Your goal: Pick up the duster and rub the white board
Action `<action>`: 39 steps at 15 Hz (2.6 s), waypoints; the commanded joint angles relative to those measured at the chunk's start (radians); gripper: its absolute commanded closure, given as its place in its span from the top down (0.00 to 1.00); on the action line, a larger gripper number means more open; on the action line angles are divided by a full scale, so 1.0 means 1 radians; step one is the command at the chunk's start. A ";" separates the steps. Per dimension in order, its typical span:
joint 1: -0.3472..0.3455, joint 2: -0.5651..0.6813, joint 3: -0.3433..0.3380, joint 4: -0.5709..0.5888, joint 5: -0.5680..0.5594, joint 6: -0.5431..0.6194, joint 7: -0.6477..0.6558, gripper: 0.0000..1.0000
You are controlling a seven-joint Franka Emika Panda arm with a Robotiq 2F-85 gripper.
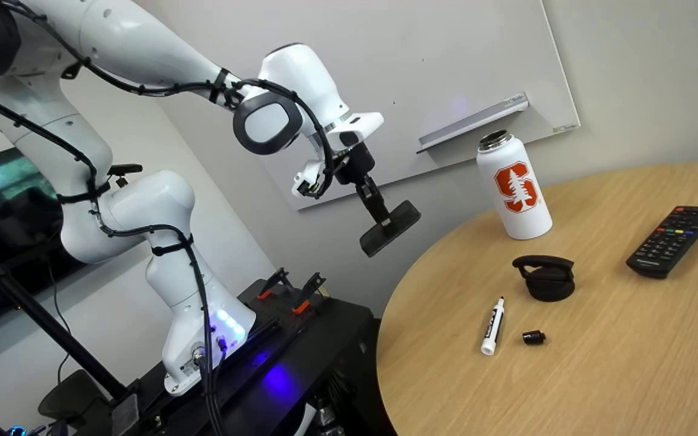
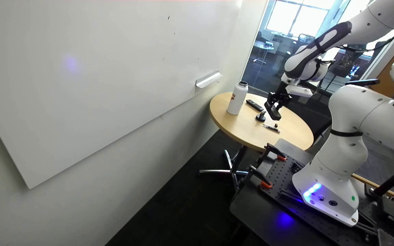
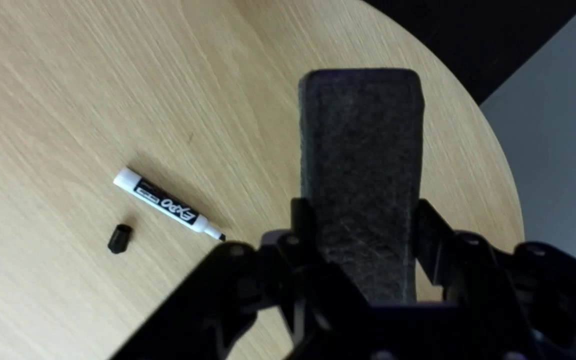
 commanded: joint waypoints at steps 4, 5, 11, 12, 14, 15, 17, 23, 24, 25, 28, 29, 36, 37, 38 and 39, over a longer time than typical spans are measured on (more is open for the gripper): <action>0.325 -0.226 -0.376 0.104 -0.372 0.010 0.403 0.27; 0.386 -0.278 -0.439 0.143 -0.431 0.018 0.467 0.27; 0.638 -0.577 -0.630 0.424 -0.543 0.030 0.628 0.27; 0.660 -0.610 -0.638 0.457 -0.529 0.033 0.612 0.27; 0.687 -0.663 -0.639 0.511 -0.504 0.028 0.585 0.27; 0.696 -0.678 -0.633 0.529 -0.496 0.023 0.571 0.27; 0.708 -0.680 -0.624 0.548 -0.483 0.001 0.552 0.27; 0.678 -0.611 -0.563 0.520 -0.454 -0.142 0.456 0.93; 0.666 -0.601 -0.546 0.516 -0.454 -0.173 0.440 0.99; 0.646 -0.583 -0.523 0.508 -0.454 -0.205 0.423 1.00; 0.557 -0.518 -0.416 0.471 -0.440 -0.292 0.354 1.00; 0.512 -0.491 -0.365 0.454 -0.429 -0.321 0.318 1.00; 0.126 -0.317 0.067 0.347 -0.302 -0.484 0.053 1.00; 0.075 -0.301 0.128 0.343 -0.278 -0.503 0.021 1.00; 0.027 -0.290 0.187 0.342 -0.248 -0.527 -0.008 1.00; -0.011 -0.279 0.237 0.345 -0.225 -0.551 -0.028 1.00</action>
